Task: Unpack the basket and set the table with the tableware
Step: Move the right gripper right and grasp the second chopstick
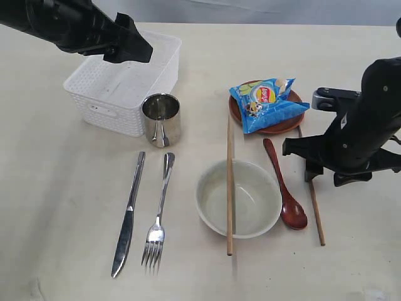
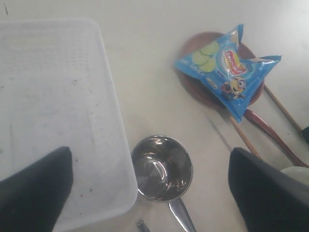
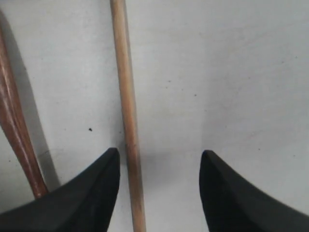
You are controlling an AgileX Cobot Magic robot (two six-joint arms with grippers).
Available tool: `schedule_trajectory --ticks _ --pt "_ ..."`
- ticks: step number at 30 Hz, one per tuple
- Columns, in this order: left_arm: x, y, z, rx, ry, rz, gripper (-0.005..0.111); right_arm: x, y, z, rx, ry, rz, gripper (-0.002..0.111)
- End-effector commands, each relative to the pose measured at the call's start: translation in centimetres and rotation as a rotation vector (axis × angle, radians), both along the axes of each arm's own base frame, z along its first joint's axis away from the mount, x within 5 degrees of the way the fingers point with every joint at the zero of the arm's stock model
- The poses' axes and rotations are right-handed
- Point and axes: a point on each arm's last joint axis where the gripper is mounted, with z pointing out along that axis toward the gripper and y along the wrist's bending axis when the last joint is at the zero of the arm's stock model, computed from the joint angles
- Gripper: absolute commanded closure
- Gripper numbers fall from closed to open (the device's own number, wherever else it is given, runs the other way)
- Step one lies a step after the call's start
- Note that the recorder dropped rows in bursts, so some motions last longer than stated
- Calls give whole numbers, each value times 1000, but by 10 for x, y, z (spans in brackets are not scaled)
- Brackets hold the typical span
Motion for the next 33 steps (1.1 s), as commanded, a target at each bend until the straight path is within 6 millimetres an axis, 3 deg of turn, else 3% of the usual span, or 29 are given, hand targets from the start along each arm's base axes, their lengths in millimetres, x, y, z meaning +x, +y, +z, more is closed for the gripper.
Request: schedule_trajectory --ticks 1,4,9,16,24,33 --pt "-1 1 1 -5 -6 7 26 2 -1 -3 -1 0 6 59" --pt "-1 1 1 -5 -6 7 26 2 -1 -3 -1 0 10 62" --pt "-1 1 1 -5 -6 7 26 2 -1 -3 -2 0 13 78" --pt "-1 1 1 -5 -6 7 26 4 -1 -3 5 -21 13 65" --pt "-1 1 1 -5 -6 7 26 4 -1 -3 5 -21 13 82" --pt "-1 1 1 -5 -6 7 26 4 -1 -3 5 -21 13 82"
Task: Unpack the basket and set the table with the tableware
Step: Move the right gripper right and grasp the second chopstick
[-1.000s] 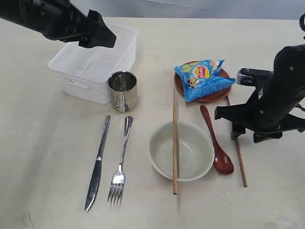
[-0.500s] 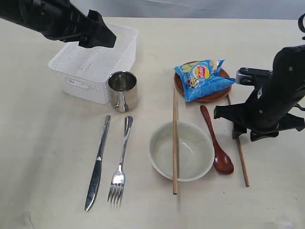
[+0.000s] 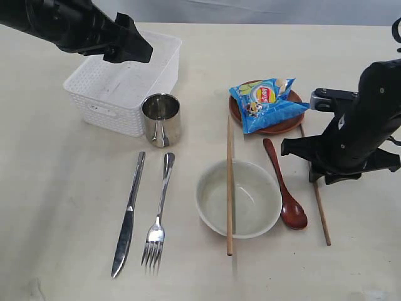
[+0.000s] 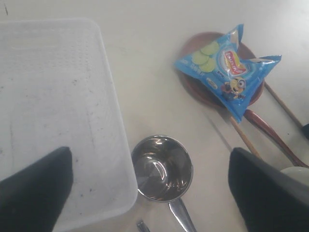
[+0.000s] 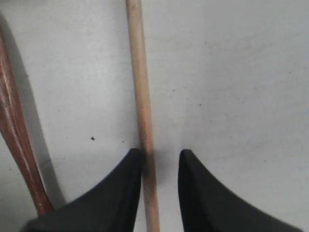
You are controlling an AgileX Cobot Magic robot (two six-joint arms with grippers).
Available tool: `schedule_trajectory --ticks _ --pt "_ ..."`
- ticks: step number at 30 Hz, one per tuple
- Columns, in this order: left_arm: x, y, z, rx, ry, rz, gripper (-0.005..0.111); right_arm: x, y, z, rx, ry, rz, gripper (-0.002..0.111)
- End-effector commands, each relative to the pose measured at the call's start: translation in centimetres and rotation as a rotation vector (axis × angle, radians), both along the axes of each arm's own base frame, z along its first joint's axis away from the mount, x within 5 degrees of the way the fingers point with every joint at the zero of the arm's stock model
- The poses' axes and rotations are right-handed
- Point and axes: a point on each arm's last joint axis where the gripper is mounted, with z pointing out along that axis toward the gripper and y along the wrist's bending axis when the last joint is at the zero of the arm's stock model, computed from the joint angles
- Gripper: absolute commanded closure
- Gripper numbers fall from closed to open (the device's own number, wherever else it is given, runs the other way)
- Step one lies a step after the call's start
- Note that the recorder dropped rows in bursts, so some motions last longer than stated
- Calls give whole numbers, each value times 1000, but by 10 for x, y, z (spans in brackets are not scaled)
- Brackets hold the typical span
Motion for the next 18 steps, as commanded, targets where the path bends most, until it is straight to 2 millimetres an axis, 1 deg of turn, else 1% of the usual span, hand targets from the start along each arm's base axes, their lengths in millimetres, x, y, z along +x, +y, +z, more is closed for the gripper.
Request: schedule_trajectory --ticks 1,15,18 --pt "-1 1 1 -6 -6 8 26 1 -2 1 1 -9 3 82" --pt "-1 1 1 -6 -6 8 26 -2 -2 0 1 25 -3 82" --pt "-1 1 1 -6 -6 8 26 -8 -2 -3 4 52 -4 82"
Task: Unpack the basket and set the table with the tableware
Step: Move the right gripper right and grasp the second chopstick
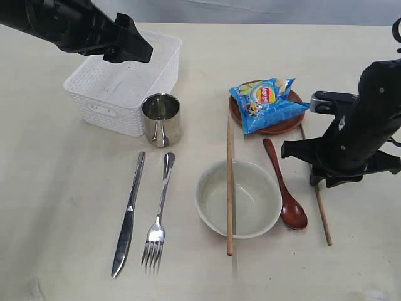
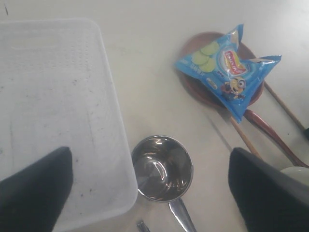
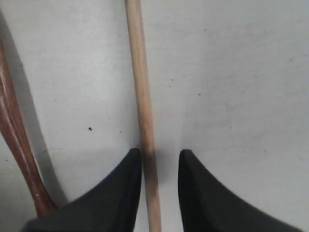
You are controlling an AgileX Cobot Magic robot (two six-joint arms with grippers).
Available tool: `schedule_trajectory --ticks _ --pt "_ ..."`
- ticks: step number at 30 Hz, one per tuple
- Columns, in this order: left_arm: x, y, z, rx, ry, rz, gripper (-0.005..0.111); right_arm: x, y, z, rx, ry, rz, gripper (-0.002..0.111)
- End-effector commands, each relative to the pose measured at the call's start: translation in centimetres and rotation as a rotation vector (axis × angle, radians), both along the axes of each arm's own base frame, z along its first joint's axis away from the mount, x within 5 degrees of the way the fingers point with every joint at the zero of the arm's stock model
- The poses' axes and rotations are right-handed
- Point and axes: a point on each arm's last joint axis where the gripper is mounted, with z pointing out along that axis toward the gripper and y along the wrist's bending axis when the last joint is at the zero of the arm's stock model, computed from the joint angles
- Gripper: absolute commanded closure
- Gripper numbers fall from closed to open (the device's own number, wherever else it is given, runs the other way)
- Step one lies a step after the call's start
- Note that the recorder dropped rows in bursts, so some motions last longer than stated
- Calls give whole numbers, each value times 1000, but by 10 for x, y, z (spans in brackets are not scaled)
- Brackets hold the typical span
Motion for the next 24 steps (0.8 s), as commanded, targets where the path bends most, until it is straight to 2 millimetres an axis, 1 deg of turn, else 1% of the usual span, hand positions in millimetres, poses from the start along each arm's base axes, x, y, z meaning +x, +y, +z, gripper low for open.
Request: schedule_trajectory --ticks 1,4,5,7,9,10,13,15,16,19,20,22,23,24 --pt "-1 1 1 -6 -6 8 26 -8 -3 -5 1 32 -2 82" --pt "-1 1 1 -6 -6 8 26 -12 -4 -7 -2 41 -2 83" --pt "-1 1 1 -6 -6 8 26 -12 -4 -8 -2 43 -2 85" --pt "-1 1 1 -6 -6 8 26 -12 -5 -8 -3 45 -2 92" --pt "-1 1 1 -6 -6 8 26 -13 -5 -8 -3 48 -8 105" --pt "-1 1 1 -6 -6 8 26 -13 -4 -8 -1 48 -12 108" --pt "-1 1 1 -6 -6 8 26 -12 -4 -7 1 45 -35 109" --pt "-1 1 1 -6 -6 8 26 -12 -5 -3 6 31 -42 109" --pt "-1 1 1 -6 -6 8 26 -11 -5 1 7 24 -50 109" --pt "-1 1 1 -6 -4 6 26 -7 -4 21 16 -11 -53 109" --pt "-1 1 1 -6 -4 6 26 -6 -4 33 21 -28 -52 109" --pt "-1 1 1 -6 -4 6 26 -6 -3 49 30 -54 -52 109" --pt "-1 1 1 -6 -4 6 26 -6 -3 62 38 -77 -48 109" --pt "-1 1 1 -6 -4 6 26 -8 -1 70 45 -94 -39 109"
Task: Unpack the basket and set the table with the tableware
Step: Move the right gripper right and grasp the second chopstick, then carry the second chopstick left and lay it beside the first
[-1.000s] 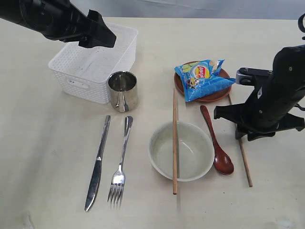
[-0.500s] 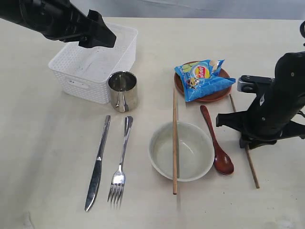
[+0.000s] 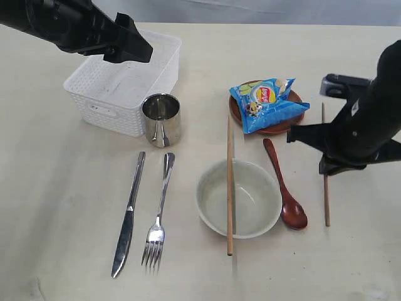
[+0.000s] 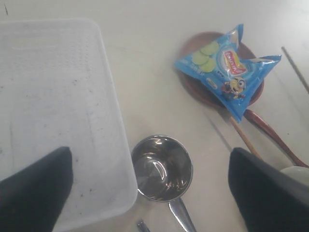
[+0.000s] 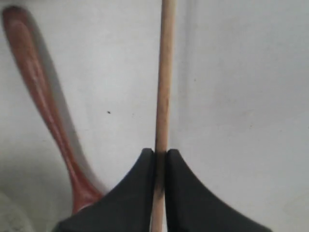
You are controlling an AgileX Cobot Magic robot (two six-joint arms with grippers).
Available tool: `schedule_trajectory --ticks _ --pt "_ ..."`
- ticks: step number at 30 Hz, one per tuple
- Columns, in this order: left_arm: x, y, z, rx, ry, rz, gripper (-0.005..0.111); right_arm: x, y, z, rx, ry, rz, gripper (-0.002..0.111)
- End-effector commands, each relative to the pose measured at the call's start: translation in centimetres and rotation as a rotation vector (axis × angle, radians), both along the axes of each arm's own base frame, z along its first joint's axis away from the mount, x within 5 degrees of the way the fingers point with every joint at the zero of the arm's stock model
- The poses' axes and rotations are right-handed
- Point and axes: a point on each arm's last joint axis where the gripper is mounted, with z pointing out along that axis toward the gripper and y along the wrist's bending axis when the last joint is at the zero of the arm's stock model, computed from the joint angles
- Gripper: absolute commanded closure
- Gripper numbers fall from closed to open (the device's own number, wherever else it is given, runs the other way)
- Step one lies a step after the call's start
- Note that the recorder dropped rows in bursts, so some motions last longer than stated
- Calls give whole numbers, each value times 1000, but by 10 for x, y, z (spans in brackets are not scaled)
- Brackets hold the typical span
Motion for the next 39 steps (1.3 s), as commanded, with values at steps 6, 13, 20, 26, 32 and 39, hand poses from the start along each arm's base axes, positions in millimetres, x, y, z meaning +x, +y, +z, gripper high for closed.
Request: schedule_trajectory --ticks 6,13,20,26,32,39 --pt "-1 1 1 -6 -4 6 26 -20 30 69 93 -160 108 109" --pt "-1 1 1 -6 -2 5 26 -42 84 57 164 -108 264 109" --pt "-1 0 1 -7 0 4 26 -48 117 29 199 -50 256 109" --pt "-1 0 1 -7 1 2 26 -43 116 28 180 -82 218 109" --pt "-1 0 1 -7 1 2 26 -46 108 32 133 -64 174 109" --pt "-2 0 0 -7 5 -1 26 -48 111 27 154 -15 127 109"
